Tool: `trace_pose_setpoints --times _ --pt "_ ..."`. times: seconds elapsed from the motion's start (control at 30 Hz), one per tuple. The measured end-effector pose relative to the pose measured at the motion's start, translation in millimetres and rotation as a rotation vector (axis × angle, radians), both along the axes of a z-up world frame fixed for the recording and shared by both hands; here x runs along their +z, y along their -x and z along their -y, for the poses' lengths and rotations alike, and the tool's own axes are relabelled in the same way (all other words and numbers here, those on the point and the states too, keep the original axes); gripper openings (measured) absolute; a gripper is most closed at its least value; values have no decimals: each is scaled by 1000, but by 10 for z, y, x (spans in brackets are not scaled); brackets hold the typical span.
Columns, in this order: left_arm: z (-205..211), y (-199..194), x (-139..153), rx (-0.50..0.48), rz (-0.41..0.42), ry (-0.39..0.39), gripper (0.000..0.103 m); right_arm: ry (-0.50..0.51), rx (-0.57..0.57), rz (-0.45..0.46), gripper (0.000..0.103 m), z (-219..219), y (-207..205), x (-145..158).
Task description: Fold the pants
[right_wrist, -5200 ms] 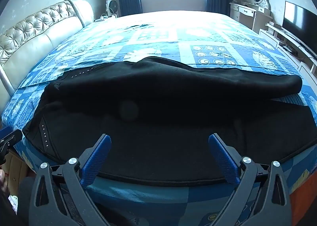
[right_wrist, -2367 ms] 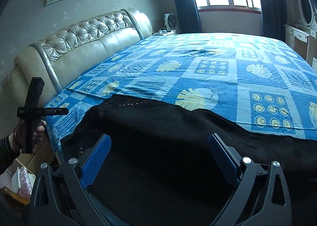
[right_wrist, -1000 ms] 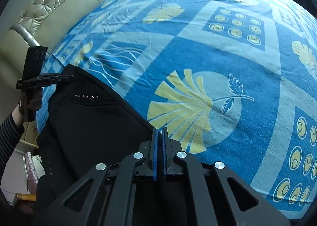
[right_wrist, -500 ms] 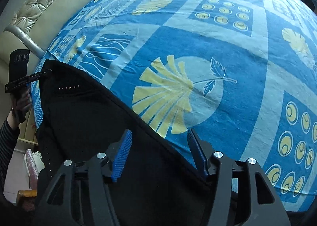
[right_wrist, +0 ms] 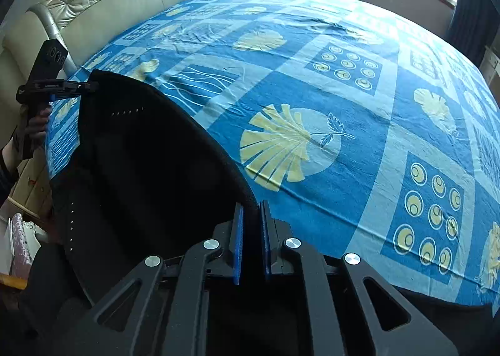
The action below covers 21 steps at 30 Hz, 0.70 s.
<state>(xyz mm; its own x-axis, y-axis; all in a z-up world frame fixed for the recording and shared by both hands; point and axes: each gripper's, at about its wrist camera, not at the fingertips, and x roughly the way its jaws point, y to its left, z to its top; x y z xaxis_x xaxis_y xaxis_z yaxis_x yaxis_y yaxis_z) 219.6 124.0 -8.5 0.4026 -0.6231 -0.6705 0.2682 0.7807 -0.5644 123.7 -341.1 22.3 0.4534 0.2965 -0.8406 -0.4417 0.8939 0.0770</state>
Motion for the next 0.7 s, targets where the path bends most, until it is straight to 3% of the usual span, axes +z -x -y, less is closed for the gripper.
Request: trace_pose_setpoints --times 0.13,0.4,0.53,0.63,0.7 --pt "-78 429 116 -6 36 16 5 29 14 63 10 -113 587 12" --pt "-307 1229 89 42 44 71 6 75 -3 60 10 -306 1379 -443" --pt "-370 1509 -102 58 -23 73 13 96 -23 54 13 -345 1582 -622" --pt "-483 1720 -279 99 -91 74 28 97 -41 50 16 -344 1685 -657" --pt "-580 1851 -392 136 -134 82 31 61 -61 34 21 -295 1744 -637"
